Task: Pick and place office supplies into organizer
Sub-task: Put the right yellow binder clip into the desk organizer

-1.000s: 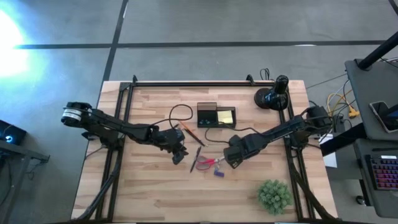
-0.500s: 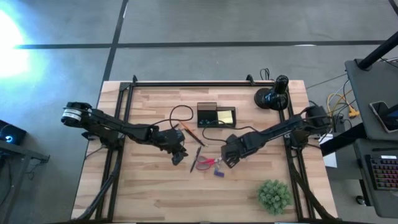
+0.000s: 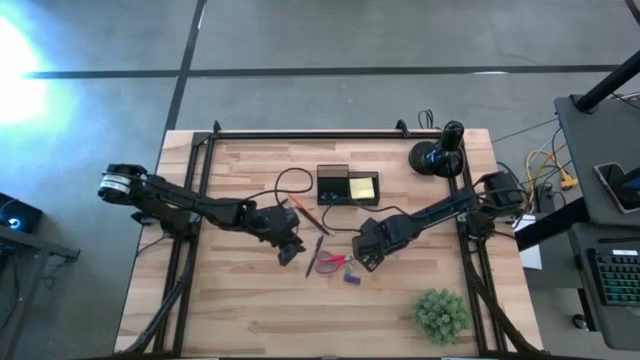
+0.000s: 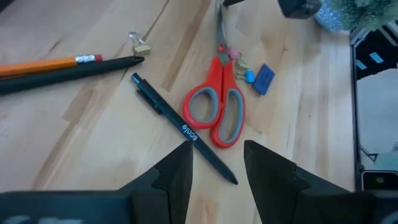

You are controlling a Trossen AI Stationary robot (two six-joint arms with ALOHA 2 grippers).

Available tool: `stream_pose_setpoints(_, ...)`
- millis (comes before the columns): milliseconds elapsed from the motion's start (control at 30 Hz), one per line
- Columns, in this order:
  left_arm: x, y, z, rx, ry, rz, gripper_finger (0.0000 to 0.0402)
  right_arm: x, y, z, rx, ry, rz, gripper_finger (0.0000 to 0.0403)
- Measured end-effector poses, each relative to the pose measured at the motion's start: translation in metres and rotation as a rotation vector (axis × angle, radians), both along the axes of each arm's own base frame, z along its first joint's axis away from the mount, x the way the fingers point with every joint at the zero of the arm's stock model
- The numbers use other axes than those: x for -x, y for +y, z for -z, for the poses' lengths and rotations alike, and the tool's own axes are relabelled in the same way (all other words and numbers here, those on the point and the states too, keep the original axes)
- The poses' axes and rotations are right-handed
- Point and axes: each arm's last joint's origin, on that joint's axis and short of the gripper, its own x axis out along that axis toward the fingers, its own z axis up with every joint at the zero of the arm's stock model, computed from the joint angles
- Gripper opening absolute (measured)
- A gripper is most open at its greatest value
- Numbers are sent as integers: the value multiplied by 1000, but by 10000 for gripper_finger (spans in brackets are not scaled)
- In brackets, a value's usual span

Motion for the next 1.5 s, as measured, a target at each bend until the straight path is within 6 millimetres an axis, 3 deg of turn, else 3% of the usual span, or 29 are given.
stream_pose_setpoints(400,-3,0,-6,4,-19,3,129,-3,-5,-2,-6,-6,50,75)
stream_pose_setpoints(1167,-2,0,-4,3,-14,4,129,1,-4,-2,-43,43,51,122)
stream_pose_setpoints(1500,-1,0,-3,1,-1,4,129,2,-4,-2,-47,44,50,68)
